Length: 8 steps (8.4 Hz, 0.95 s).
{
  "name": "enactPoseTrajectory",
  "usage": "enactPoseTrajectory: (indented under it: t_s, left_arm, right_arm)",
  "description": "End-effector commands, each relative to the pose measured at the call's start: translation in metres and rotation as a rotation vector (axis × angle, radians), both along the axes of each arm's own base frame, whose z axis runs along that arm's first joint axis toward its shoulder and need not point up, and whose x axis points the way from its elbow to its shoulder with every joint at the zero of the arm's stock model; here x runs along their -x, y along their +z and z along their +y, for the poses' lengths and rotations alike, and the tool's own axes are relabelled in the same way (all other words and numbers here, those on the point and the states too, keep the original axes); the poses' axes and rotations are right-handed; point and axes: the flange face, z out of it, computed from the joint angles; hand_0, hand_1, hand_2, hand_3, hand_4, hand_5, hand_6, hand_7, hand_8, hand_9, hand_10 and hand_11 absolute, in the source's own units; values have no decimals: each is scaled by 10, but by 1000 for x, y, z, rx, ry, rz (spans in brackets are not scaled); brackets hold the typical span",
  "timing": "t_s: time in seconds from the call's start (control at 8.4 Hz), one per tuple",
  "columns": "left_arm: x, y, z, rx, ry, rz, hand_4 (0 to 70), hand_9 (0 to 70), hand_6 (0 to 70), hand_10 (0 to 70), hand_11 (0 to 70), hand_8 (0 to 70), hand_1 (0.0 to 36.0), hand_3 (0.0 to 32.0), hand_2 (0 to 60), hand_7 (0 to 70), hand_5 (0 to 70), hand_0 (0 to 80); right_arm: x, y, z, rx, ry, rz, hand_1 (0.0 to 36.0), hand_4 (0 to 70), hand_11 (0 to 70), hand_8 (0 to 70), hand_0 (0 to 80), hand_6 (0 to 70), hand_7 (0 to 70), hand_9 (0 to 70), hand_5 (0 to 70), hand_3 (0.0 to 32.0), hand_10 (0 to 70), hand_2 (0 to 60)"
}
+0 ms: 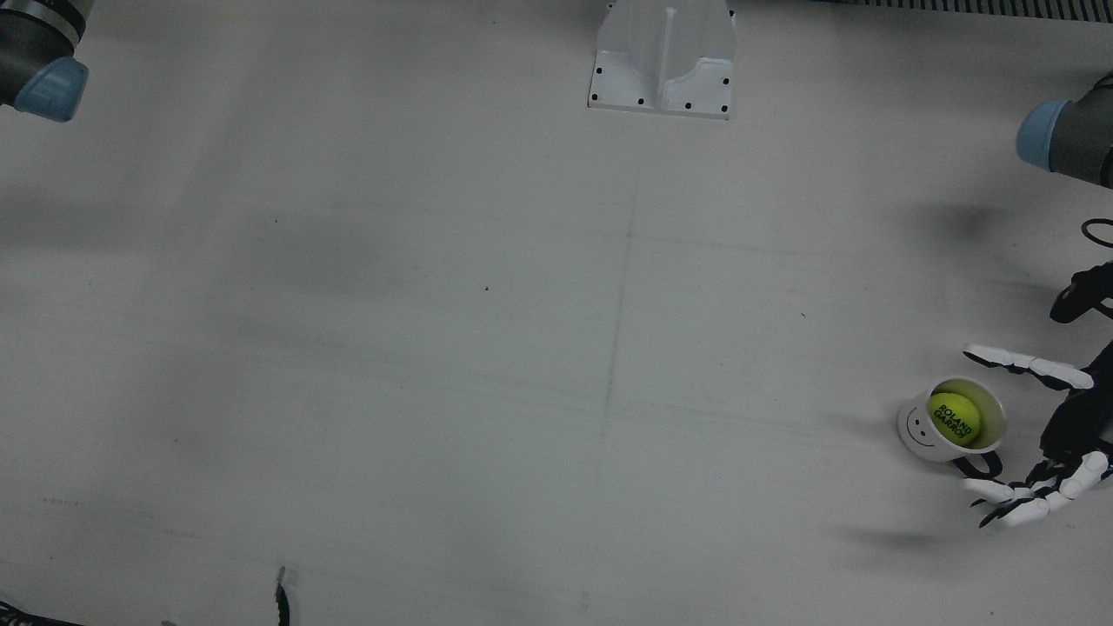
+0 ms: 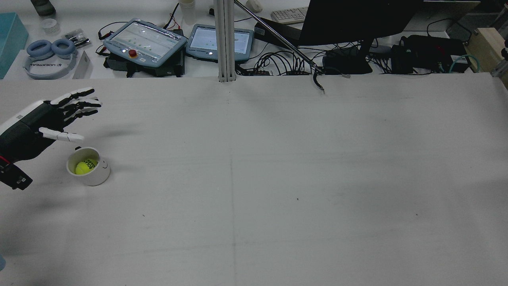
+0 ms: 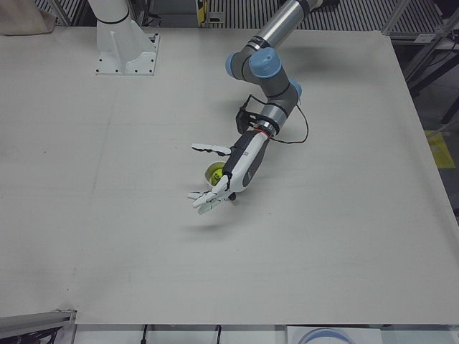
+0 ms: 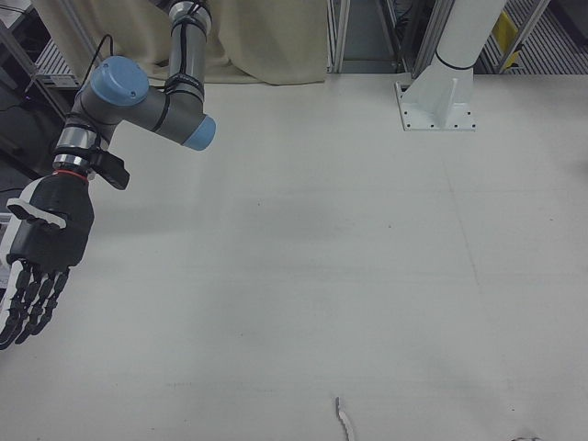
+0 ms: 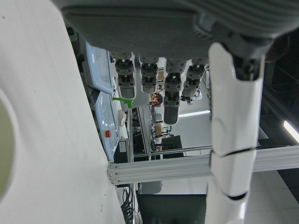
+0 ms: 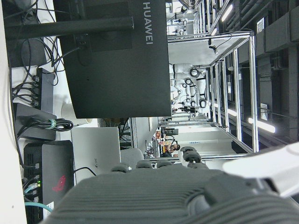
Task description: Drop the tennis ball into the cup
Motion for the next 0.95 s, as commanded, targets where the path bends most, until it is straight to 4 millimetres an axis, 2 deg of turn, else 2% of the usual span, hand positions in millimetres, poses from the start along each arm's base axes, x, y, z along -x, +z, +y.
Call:
enactPoseTrajectory:
  t_s: [0.0, 0.12, 0.24, 0.36, 0.48, 0.6, 0.71, 0.83]
  left_arm:
    - [85, -38, -20, 12, -64, 20, 131, 136, 389, 128, 211, 130, 235, 0, 42, 228, 144, 610]
    - [137, -44, -32, -5, -95, 2, 130, 138, 349, 134, 220, 122, 230, 0, 30, 238, 136, 603]
    - [185, -44, -38, -7, -144, -3, 128, 139, 369, 144, 233, 126, 221, 0, 24, 237, 138, 595]
    - [222, -44, -40, -8, -205, -6, 134, 140, 371, 149, 240, 127, 219, 0, 22, 243, 138, 596]
    - [235, -37, -39, 2, -222, -13, 131, 135, 393, 157, 253, 128, 224, 0, 18, 241, 145, 606]
    - [247, -32, -37, 17, -241, -11, 120, 133, 354, 166, 267, 119, 237, 0, 10, 245, 142, 623]
    - [249, -28, -37, 29, -244, -14, 132, 140, 397, 164, 264, 133, 238, 0, 11, 243, 151, 627]
    - [249, -21, -37, 44, -243, -19, 140, 149, 334, 160, 259, 124, 241, 0, 4, 257, 139, 630]
  right_arm:
    - [0, 0, 0, 0, 0, 0, 0, 0, 0, 0, 0, 0, 0, 0, 0, 0, 0, 0]
    - [0, 0, 0, -1, 0, 0, 0, 0, 0, 0, 0, 0, 0, 0, 0, 0, 0, 0]
    - [0, 0, 0, 0, 0, 0, 0, 0, 0, 0, 0, 0, 0, 0, 0, 0, 0, 0]
    - [0, 0, 0, -1, 0, 0, 0, 0, 0, 0, 0, 0, 0, 0, 0, 0, 0, 0]
    - [0, 0, 0, 0, 0, 0, 0, 0, 0, 0, 0, 0, 0, 0, 0, 0, 0, 0]
    - [0, 0, 0, -1, 0, 0, 0, 0, 0, 0, 0, 0, 0, 0, 0, 0, 0, 0]
    - [0, 0, 0, 0, 0, 0, 0, 0, 0, 0, 0, 0, 0, 0, 0, 0, 0, 0]
    - [0, 0, 0, -1, 0, 0, 0, 0, 0, 0, 0, 0, 0, 0, 0, 0, 0, 0]
